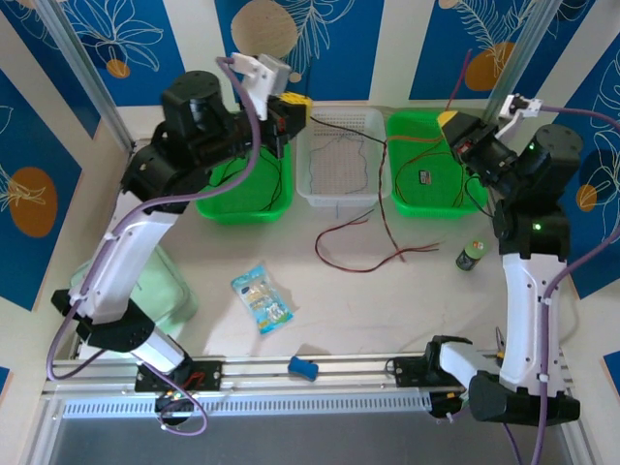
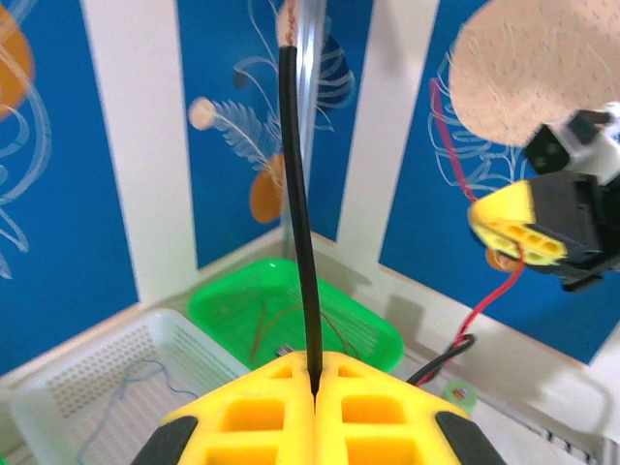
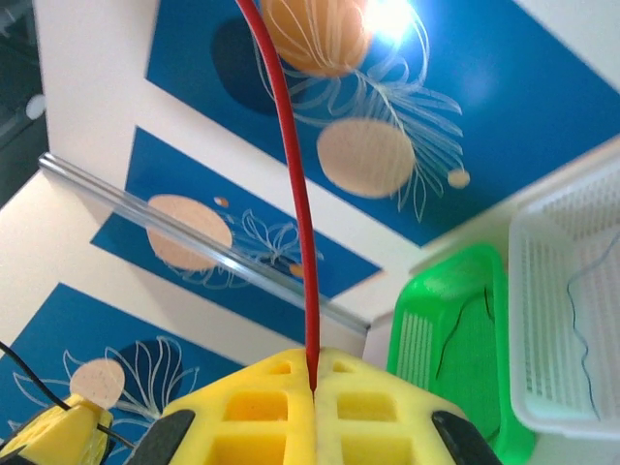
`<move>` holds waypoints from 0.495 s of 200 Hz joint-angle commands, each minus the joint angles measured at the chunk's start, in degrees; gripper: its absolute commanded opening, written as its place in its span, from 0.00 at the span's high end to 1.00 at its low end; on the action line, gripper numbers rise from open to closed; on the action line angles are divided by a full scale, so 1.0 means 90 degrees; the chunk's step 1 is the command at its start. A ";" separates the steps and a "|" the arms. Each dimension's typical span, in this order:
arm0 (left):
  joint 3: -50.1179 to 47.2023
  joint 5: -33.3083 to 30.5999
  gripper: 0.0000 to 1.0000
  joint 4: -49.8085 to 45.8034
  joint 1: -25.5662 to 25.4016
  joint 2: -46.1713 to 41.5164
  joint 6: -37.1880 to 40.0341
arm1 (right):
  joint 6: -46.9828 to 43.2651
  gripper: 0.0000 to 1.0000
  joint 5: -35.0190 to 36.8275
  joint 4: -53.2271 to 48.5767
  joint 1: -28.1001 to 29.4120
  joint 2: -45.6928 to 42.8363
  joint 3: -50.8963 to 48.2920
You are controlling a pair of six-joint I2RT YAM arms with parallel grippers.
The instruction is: Untangle the cables
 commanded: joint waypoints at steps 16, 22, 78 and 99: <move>-0.0408 -0.0963 1.00 0.0182 0.0481 -0.0607 0.0091 | -0.0751 1.00 0.1250 -0.0350 -0.0133 -0.0240 0.0455; -0.0583 -0.1104 1.00 0.0247 0.0564 -0.0712 0.0100 | -0.0809 1.00 0.1413 -0.0360 -0.0153 -0.0286 0.0443; -0.1366 -0.1444 1.00 0.0041 0.1652 -0.1060 -0.0169 | -0.1560 1.00 0.2372 -0.0530 -0.0310 -0.0650 0.0443; -0.1475 -0.1432 1.00 -0.0188 0.2085 -0.1008 -0.0310 | -0.1917 1.00 0.2743 -0.0568 -0.0325 -0.0759 0.0498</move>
